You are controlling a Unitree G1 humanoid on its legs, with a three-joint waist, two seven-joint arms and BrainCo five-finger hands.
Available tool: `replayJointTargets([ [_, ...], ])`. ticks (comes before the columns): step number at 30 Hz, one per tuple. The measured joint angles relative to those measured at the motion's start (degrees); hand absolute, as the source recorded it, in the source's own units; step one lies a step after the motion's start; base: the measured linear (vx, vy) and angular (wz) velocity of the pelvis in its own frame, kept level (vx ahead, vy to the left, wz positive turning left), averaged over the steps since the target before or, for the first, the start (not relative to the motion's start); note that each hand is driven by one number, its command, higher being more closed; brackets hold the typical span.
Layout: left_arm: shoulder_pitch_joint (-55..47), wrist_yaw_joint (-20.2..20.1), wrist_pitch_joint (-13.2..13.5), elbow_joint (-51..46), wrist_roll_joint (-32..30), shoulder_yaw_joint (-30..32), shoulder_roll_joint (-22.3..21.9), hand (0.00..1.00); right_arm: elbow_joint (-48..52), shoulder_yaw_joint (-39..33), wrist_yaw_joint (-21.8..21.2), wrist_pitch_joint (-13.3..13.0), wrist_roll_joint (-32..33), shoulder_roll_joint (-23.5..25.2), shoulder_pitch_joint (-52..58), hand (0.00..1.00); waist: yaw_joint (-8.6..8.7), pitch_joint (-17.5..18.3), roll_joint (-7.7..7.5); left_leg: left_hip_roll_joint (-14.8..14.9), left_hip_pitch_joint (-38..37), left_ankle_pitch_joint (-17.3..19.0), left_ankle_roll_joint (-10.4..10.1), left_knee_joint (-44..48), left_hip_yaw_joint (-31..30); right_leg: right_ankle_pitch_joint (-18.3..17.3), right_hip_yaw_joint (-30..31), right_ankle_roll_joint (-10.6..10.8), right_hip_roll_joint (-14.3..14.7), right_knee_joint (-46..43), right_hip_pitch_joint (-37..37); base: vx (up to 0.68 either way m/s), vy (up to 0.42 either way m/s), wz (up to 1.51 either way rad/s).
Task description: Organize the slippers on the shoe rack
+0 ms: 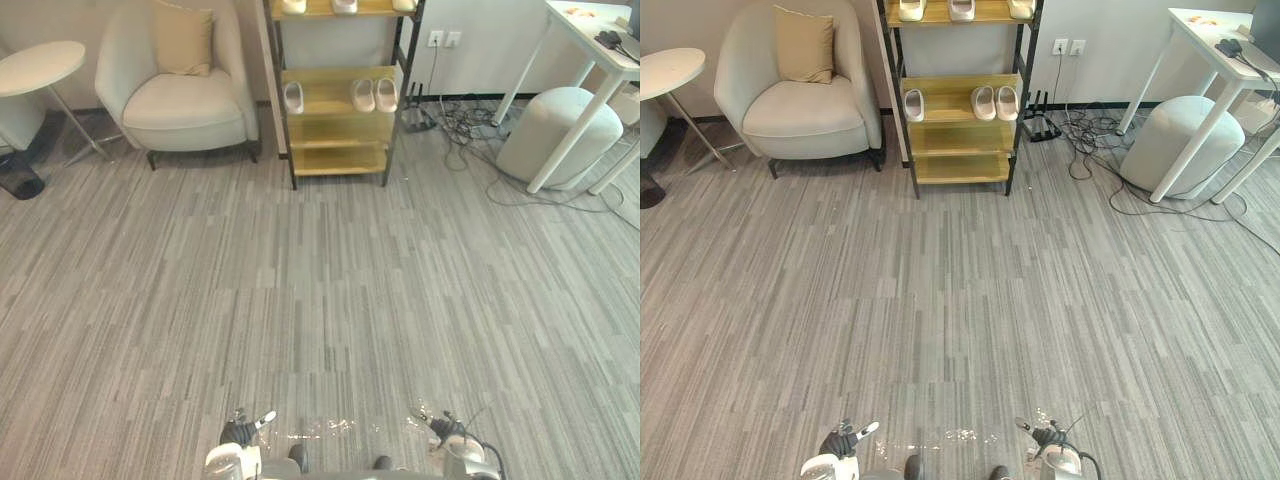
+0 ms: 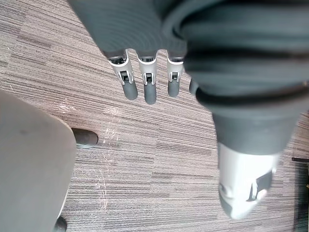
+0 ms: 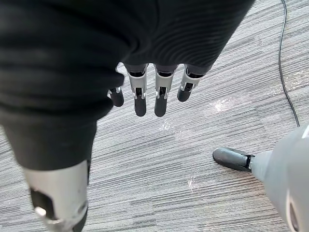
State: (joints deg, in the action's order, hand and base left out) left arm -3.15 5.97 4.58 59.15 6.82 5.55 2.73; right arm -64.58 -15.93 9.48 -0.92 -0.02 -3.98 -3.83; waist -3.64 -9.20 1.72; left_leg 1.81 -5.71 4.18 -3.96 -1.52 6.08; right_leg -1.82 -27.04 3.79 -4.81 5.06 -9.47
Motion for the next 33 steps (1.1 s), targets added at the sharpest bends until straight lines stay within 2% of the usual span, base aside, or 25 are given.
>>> replayJointTargets([
  [4,0.4,0.0,0.0,-0.1,0.1,0.0,0.1,0.0,0.1,3.4,-0.1,-0.1,0.0,-0.9,0.1,0.0,-0.38,-1.1,2.66,3.9,9.0,8.3,-2.0,22.0,2.1,-3.5,1.8,-1.2,1.2,-3.6,1.6,0.01,-0.021,-0.19],
  [5,0.9,-0.1,0.2,-0.3,0.4,0.2,-0.1,0.0,-0.1,3.6,-0.1,0.0,0.0,-1.4,1.0,0.0,-0.28,-1.5,3.07,5.9,13.9,7.7,-2.0,33.1,4.7,-4.0,2.2,-1.4,1.3,-3.9,1.3,0.03,-0.027,-0.13],
  [7,0.9,0.0,0.2,-0.6,0.7,0.5,0.0,0.0,-0.3,4.8,-0.1,0.0,0.0,-2.9,1.8,0.0,-1.38,-2.2,4.68,8.8,17.3,5.4,-1.6,43.2,6.4,-4.6,3.5,-2.0,2.1,-3.7,-0.2,0.08,-0.049,-0.37],
  [8,0.8,0.1,0.1,-0.4,0.8,1.5,0.3,0.0,-0.3,4.9,0.0,0.2,0.0,-3.3,2.0,0.0,-2.0,-2.5,4.48,9.8,20.9,1.2,-2.5,49.9,7.1,-5.1,5.0,-2.3,1.6,-3.7,-0.9,0.23,-0.02,-0.58],
  [9,0.8,0.1,0.1,-0.2,1.2,2.5,0.7,0.0,-0.3,4.8,0.2,0.5,0.1,-3.4,2.0,0.0,-2.61,-2.6,4.31,9.3,23.7,3.4,-1.1,52.3,7.6,-5.7,6.3,-2.6,0.5,-3.9,-0.8,0.19,0.001,-0.47],
  [11,0.3,0.1,0.1,0.0,1.3,2.8,0.9,0.0,-0.3,4.4,0.2,0.8,0.1,-4.1,1.4,0.0,-2.82,-2.9,3.77,6.9,25.8,6.7,0.1,44.3,8.8,-6.1,7.1,-2.5,-1.2,-3.7,-0.7,0.21,0.059,-0.35],
  [12,-0.4,0.1,0.1,0.0,1.3,3.0,1.0,0.0,-0.3,3.7,0.3,0.9,0.1,-4.0,1.0,0.0,-3.28,-3.2,3.18,4.7,25.8,5.9,0.5,33.9,9.8,-6.9,7.6,-1.7,-2.4,-3.8,-0.9,0.25,0.109,-0.27],
  [13,-0.7,0.1,0.0,0.0,1.3,3.0,1.0,0.0,-0.3,3.7,0.3,0.9,0.0,-4.0,0.9,0.0,-3.41,-3.3,3.05,4.3,25.8,5.4,0.6,31.5,10.0,-7.1,7.7,-1.4,-2.6,-3.8,-0.9,0.22,0.11,-0.22],
  [15,-2.3,0.0,-0.1,0.1,1.2,3.5,0.8,0.0,-0.3,2.8,0.3,0.8,0.1,-3.9,0.4,0.0,-4.67,-3.1,2.95,2.0,24.8,-0.5,-0.4,16.2,10.6,-8.5,8.2,1.0,-2.8,-3.8,-1.7,0.34,0.168,-0.4],
  [16,-4.1,-0.1,-0.3,1.2,1.4,4.3,1.3,0.0,-0.1,2.7,0.2,0.8,0.0,-2.6,0.4,0.0,-5.93,-2.6,1.37,1.3,25.1,-3.2,5.3,18.3,8.9,-10.7,10.3,3.4,-2.9,-4.0,-3.8,0.36,0.174,-0.49],
  [17,-4.1,-0.1,-0.3,1.3,1.3,4.4,1.3,0.0,-0.1,2.7,0.2,0.8,0.0,-2.5,0.4,0.0,-5.95,-2.6,1.2,1.3,25.1,-2.8,5.2,18.6,9.0,-10.8,10.3,3.4,-3.0,-4.0,-3.9,0.64,0.206,-0.2],
  [18,-4.2,0.0,-0.5,1.6,1.2,4.5,3.3,0.0,0.0,2.7,0.2,0.6,0.0,-0.5,1.2,0.0,-6.06,-1.8,-2.45,0.1,25.8,2.5,5.4,23.1,9.2,-12.2,10.6,4.9,-5.5,-10.5,-2.4,0.41,0.097,0.13],
  [19,-4.1,0.0,-0.5,1.7,1.2,4.5,3.3,0.0,0.0,2.7,0.2,0.6,0.0,-0.4,1.2,0.0,-6.16,-1.8,-2.55,0.2,25.6,3.2,5.2,23.7,9.2,-12.6,11.0,5.1,-5.9,-13.4,-1.5,0.69,0.219,0.03],
  [20,-4.1,0.0,-0.5,2.0,1.2,4.5,3.3,0.0,0.1,3.2,0.1,0.5,0.0,-0.2,1.1,0.0,-6.15,-1.7,-2.86,0.4,22.2,6.0,5.7,24.7,9.3,-12.8,13.7,6.4,-8.2,-31.6,4.4,0.38,0.155,-0.13],
  [21,-4.1,0.0,-0.5,2.1,1.2,4.4,3.5,0.0,0.0,3.2,-0.1,0.5,0.0,-0.2,1.1,0.0,-5.95,-1.8,-3.02,0.1,19.4,7.3,5.8,24.4,9.6,-12.0,15.2,7.7,-9.4,-42.3,7.8,0.59,0.197,-0.12],
  [22,-4.1,0.0,-0.5,2.1,1.3,3.5,3.7,0.0,0.0,3.4,-0.2,0.5,0.0,-0.3,1.1,0.0,-5.62,-1.8,-2.93,-0.1,14.6,8.9,5.9,23.3,9.7,-12.1,15.0,7.5,-10.9,-55.6,12.1,0.42,0.093,-0.01],
  [23,-4.1,0.0,-0.5,2.0,1.3,3.4,3.8,0.0,0.0,3.7,-0.2,0.5,0.0,-0.3,1.1,0.0,-5.58,-1.9,-2.79,-0.2,13.4,9.1,6.1,22.9,9.6,-12.4,14.6,6.8,-11.3,-58.0,12.9,0.65,0.105,0.06],
  [24,-4.1,0.1,-0.4,1.0,2.3,2.4,3.8,0.0,0.1,5.4,-0.5,0.4,-0.1,-0.5,0.8,0.0,-4.93,-2.1,-2.34,-0.4,7.1,9.6,6.0,18.8,8.9,-13.9,9.0,2.1,-13.2,-62.4,17.0,0.54,0.071,0.08],
  [26,-3.8,0.1,-0.2,-0.2,2.3,2.3,3.5,0.0,0.1,5.7,-0.6,0.4,-0.1,-0.5,-0.1,0.0,-4.61,-2.5,-1.62,0.8,2.8,9.6,5.9,15.9,8.3,-15.3,4.0,-0.3,-12.6,-56.2,20.1,0.49,0.012,0.15],
  [27,-3.7,0.1,-0.2,-0.3,2.4,2.3,3.3,0.0,0.1,5.7,-0.6,0.4,-0.1,-0.6,-0.2,0.0,-4.59,-2.6,-1.49,1.2,2.1,9.6,5.9,15.5,8.1,-15.4,3.3,-0.5,-12.3,-54.0,20.6,0.44,-0.076,0.2],
  [29,-3.2,0.2,-0.2,-0.6,2.4,2.3,3.0,0.0,0.3,6.1,-0.6,0.4,-0.1,-0.7,-0.8,0.0,-4.28,-3.0,-0.85,2.8,-0.6,9.6,5.9,14.0,6.9,-13.8,3.6,-0.4,-9.2,-39.7,23.8,0.43,-0.162,0.37],
  [30,-3.1,0.2,-0.2,-0.7,2.3,2.3,3.1,0.0,0.3,6.8,-0.6,0.5,-0.1,-0.7,-1.1,0.0,-3.77,-3.1,-1.16,3.1,-1.4,9.7,5.8,13.4,5.1,-8.5,7.5,0.2,-7.1,-29.0,25.1,0.43,-0.225,0.58],
  [31,-3.1,0.3,-0.2,-0.7,2.3,2.3,3.2,0.0,0.2,7.0,-0.6,0.5,0.0,-0.7,-0.9,0.0,-3.51,-3.1,-1.46,3.0,-1.7,9.9,5.2,13.4,4.3,-6.0,9.5,0.3,-6.4,-25.4,25.4,0.52,-0.32,0.79],
  [32,-3.2,0.5,-0.2,-0.9,2.3,2.4,3.7,0.0,0.4,7.2,-0.6,0.4,0.0,-0.6,-0.4,0.0,-2.88,-3.2,-3.02,2.3,-2.5,11.2,3.0,13.5,2.4,-0.3,13.4,0.8,-5.8,-19.4,25.2,0.43,-0.311,1.0],
  [33,-2.1,0.7,-0.4,0.0,2.3,2.7,3.3,0.0,0.7,6.9,-0.6,0.2,-0.1,-1.7,-0.6,0.0,-2.32,-3.7,-1.45,3.5,-3.5,14.8,0.1,14.5,-1.6,2.7,14.2,-0.3,-5.0,-23.4,26.1,0.42,-0.301,0.91],
])
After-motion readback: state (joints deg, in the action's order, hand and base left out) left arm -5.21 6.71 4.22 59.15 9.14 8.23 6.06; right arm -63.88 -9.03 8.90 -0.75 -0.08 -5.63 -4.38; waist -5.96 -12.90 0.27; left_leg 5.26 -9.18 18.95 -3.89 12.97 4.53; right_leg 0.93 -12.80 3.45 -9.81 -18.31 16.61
